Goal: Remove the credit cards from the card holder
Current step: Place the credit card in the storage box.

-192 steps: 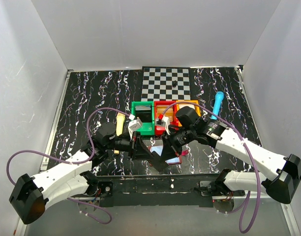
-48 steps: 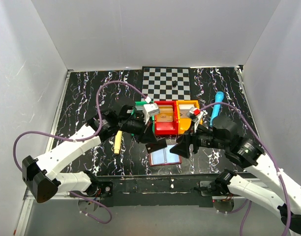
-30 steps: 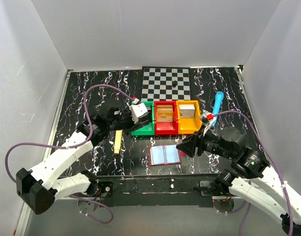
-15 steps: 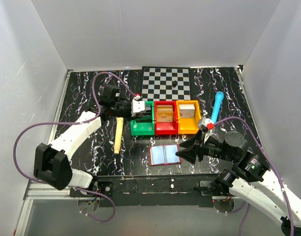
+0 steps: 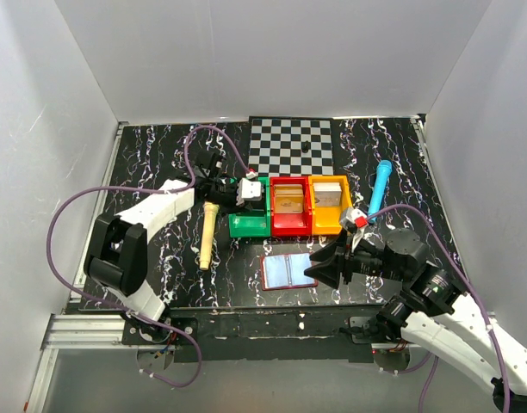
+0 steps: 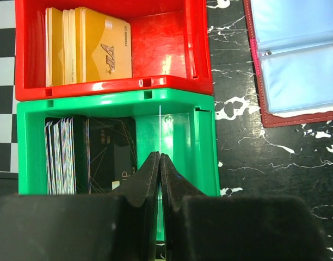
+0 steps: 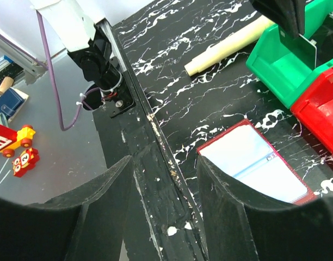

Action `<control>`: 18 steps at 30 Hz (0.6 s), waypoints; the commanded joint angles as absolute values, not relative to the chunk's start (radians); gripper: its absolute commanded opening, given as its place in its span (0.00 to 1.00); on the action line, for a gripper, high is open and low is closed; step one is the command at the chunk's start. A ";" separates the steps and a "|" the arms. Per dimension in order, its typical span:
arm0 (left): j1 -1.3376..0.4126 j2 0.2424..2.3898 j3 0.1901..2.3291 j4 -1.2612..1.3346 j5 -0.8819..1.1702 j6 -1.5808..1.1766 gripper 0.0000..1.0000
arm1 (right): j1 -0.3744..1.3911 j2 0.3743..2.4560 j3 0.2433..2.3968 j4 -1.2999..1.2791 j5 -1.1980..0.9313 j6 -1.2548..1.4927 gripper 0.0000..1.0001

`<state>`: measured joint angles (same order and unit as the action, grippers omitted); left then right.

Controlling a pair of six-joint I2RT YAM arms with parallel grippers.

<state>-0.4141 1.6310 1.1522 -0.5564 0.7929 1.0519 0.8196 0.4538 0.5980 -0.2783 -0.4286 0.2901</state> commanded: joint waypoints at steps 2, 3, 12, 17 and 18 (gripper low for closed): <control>-0.408 1.650 1.189 -0.523 0.789 1.072 0.00 | 0.824 0.449 0.574 -0.213 -0.445 0.307 0.58; -0.408 1.658 1.193 -0.520 0.781 1.069 0.00 | 0.822 0.449 0.571 -0.212 -0.446 0.308 0.58; -0.410 1.706 1.195 -0.479 0.749 1.037 0.00 | 0.824 0.471 0.565 -0.190 -0.443 0.307 0.58; -0.410 1.723 1.183 -0.442 0.739 1.013 0.00 | 0.824 0.471 0.557 -0.181 -0.442 0.310 0.58; -0.410 1.726 1.183 -0.436 0.733 1.008 0.00 | 0.824 0.471 0.555 -0.181 -0.440 0.310 0.57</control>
<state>-0.4141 1.7294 1.1610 -0.4839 0.7406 1.0298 0.8196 0.4721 0.5667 -0.2413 -0.4301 0.3107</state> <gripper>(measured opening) 0.011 0.578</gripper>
